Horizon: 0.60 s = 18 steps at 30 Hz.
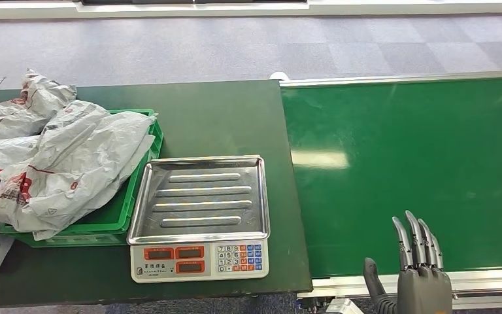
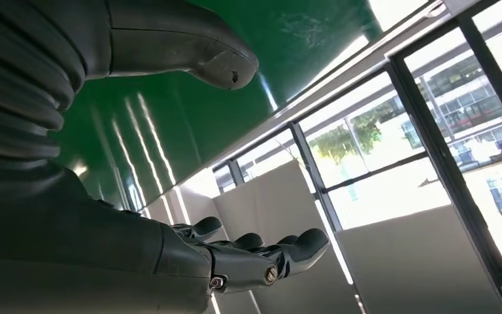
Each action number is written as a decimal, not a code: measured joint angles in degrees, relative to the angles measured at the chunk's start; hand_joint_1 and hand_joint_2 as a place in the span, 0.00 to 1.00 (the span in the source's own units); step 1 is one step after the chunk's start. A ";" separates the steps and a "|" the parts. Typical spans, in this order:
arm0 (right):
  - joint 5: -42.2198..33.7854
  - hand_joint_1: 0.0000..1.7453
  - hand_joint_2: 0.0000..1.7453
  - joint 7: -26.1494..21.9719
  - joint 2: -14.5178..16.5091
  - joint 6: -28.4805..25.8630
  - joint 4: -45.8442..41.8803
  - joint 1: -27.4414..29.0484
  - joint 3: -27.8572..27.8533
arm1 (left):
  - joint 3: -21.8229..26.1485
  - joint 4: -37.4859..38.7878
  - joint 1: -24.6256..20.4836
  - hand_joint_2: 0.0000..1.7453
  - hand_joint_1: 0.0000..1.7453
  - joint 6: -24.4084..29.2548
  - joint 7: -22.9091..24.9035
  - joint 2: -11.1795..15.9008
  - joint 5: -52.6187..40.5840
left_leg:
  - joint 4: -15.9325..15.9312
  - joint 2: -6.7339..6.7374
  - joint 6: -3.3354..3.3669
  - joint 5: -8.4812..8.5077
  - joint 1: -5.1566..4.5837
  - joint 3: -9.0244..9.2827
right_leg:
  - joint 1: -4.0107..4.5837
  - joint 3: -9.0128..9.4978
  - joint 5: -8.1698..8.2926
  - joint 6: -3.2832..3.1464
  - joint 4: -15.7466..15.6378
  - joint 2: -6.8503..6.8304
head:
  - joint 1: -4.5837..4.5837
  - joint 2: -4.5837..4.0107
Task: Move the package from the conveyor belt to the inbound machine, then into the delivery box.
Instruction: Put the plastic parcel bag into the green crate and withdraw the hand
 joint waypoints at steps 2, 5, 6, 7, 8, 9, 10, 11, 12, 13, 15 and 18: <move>-1.25 0.00 1.00 -1.32 0.69 -0.93 -0.90 1.34 -0.61 | -1.55 -3.45 3.21 0.00 0.00 1.68 -1.42 -1.54 -0.05 | 0.00 0.01 0.02 -0.03 -0.02 -0.01 | -0.01 -0.02 -0.02 -0.01 -0.01 0.00 | 0.00 0.00; -1.49 0.00 1.00 -2.75 2.00 -1.44 -2.42 2.82 -2.07 | -4.42 -6.80 6.99 0.00 0.00 1.93 -1.37 -3.23 -2.97 | 0.00 0.00 0.04 -0.06 -0.03 -0.06 | -0.02 -0.02 -0.04 0.01 -0.03 0.00 | 0.01 0.00; -1.44 0.00 1.00 -2.99 2.40 -1.50 -2.94 3.20 -2.59 | -5.37 -7.50 7.92 0.00 0.00 1.65 -0.99 -3.73 -4.60 | 0.00 0.00 0.05 -0.07 -0.04 -0.16 | -0.02 0.00 -0.06 0.02 -0.04 -0.01 | 0.01 0.00; -1.44 0.00 1.00 -3.19 2.73 -1.51 -3.48 3.54 -3.11 | -6.29 -8.07 8.72 0.00 0.00 1.50 -0.58 -4.28 -6.23 | -0.01 0.00 0.06 -0.10 -0.04 -0.26 | -0.03 0.02 -0.07 0.03 -0.04 -0.01 | 0.01 0.00; -1.64 0.00 1.00 -3.38 3.06 -1.60 -4.00 3.83 -3.64 | -7.20 -8.56 9.39 0.00 0.00 1.40 -0.08 -4.84 -7.67 | -0.01 0.00 0.06 -0.12 -0.05 -0.35 | -0.03 0.04 -0.08 0.03 -0.05 -0.01 | 0.01 0.00; -2.13 0.00 1.00 -3.62 3.39 -1.84 -4.43 4.05 -4.08 | -8.00 -8.93 9.92 0.00 0.00 1.36 0.43 -5.35 -8.62 | -0.01 0.00 0.07 -0.14 -0.05 -0.40 | -0.03 0.06 -0.08 0.04 -0.05 -0.01 | 0.01 0.00; -3.06 0.00 1.00 -4.06 3.78 -2.31 -4.85 4.20 -4.51 | -8.72 -9.25 10.34 0.00 0.00 1.47 0.97 -5.87 -9.26 | -0.01 0.00 0.06 -0.15 -0.05 -0.40 | -0.04 0.06 -0.08 0.04 -0.05 0.00 | 0.01 0.00; -4.41 0.00 1.00 -4.71 4.21 -2.91 -5.21 4.28 -4.90 | -9.34 -9.46 10.66 0.00 0.00 1.90 1.46 -6.44 -9.78 | -0.01 0.00 0.06 -0.15 -0.05 -0.39 | -0.04 0.07 -0.08 0.04 -0.05 0.00 | 0.01 0.00; -6.15 0.00 1.00 -5.63 4.75 -3.43 -5.50 4.24 -5.20 | -9.92 -9.53 10.93 0.00 0.00 2.80 1.84 -7.13 -10.33 | -0.01 0.01 0.06 -0.14 -0.05 -0.38 | -0.04 0.07 -0.08 0.04 -0.05 0.00 | 0.01 0.00; -7.91 0.00 1.00 -6.65 5.35 -3.79 -5.70 4.09 -5.52 | -10.52 -9.51 11.14 0.00 0.00 4.01 2.13 -7.89 -10.91 | 0.00 0.01 0.06 -0.14 -0.05 -0.37 | -0.03 0.08 -0.07 0.04 -0.05 0.00 | 0.01 0.00; -10.42 0.00 1.00 -8.38 6.76 -3.94 -5.86 3.53 -6.08 | -11.96 -9.05 11.34 0.00 0.00 6.29 2.46 -9.31 -11.61 | 0.00 0.00 0.05 -0.13 -0.05 -0.34 | -0.02 0.10 -0.07 0.04 -0.05 -0.01 | 0.01 0.00; -10.69 0.00 1.00 -9.57 9.04 -4.17 -5.86 2.59 -7.20 | -14.46 -8.23 11.26 0.00 0.00 7.91 2.51 -11.44 -10.61 | 0.00 0.00 0.03 -0.11 -0.04 -0.32 | -0.01 0.12 -0.07 0.04 -0.05 -0.02 | 0.01 0.00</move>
